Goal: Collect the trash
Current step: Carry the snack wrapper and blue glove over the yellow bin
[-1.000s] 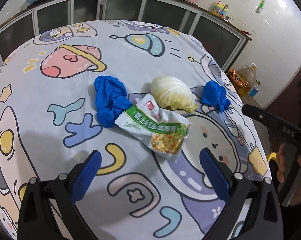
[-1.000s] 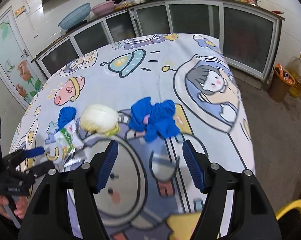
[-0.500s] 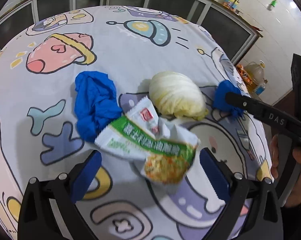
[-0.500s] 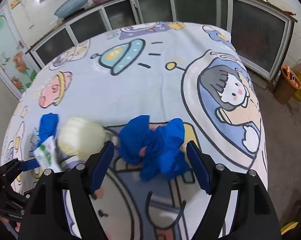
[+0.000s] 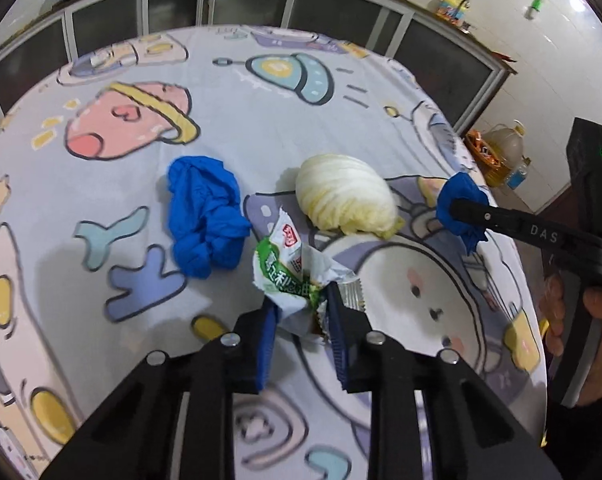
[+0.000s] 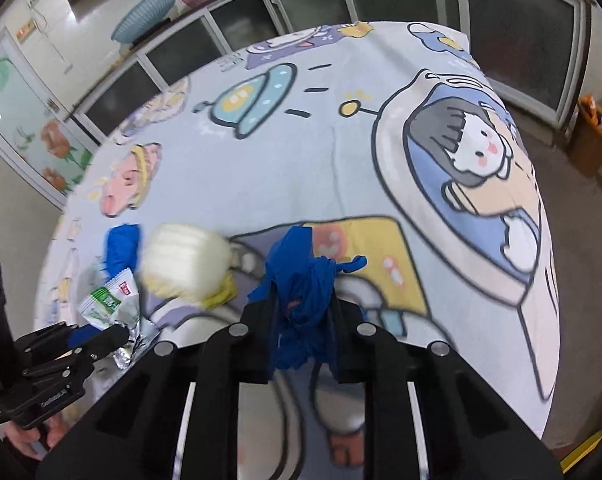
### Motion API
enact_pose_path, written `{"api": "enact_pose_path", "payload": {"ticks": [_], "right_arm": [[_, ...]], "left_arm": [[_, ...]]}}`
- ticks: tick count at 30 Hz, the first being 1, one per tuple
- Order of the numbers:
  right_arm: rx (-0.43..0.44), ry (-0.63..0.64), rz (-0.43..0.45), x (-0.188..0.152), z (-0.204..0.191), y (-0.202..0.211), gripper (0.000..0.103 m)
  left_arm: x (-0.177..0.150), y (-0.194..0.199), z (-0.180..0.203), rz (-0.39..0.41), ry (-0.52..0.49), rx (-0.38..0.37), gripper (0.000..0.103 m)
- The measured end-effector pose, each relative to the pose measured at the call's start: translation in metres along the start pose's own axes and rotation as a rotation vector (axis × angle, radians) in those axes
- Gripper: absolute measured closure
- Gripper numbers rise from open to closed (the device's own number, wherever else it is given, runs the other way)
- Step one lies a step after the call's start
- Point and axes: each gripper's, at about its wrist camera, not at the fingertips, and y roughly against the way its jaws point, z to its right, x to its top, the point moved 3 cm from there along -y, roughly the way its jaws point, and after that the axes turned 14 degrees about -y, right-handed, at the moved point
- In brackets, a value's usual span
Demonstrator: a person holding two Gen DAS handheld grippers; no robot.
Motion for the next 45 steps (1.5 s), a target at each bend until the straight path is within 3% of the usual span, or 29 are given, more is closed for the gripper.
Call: {"api": "enact_pose_path", "payload": {"ticks": [10, 22, 32, 45], "right_arm": [[0.082, 0.003, 0.043, -0.040, -0.012, 0.067, 0.084], [0.143, 0.031, 0.082, -0.114, -0.026, 0.121, 0.084], [0.142, -0.019, 0.096, -0.158, -0.001, 0.146, 0.084], [0.097, -0.139, 0.174, -0.188, 0.076, 0.192, 0.084]], "left_arm": [[-0.051, 0.065, -0.012, 0.062, -0.018, 0.035, 0.080], [-0.086, 0.104, -0.009, 0.115, -0.066, 0.105, 0.080], [-0.082, 0.109, 0.043, 0.143, -0.165, 0.046, 0.080], [-0.073, 0.108, 0.135, 0.154, -0.332, -0.028, 0.080]]}}
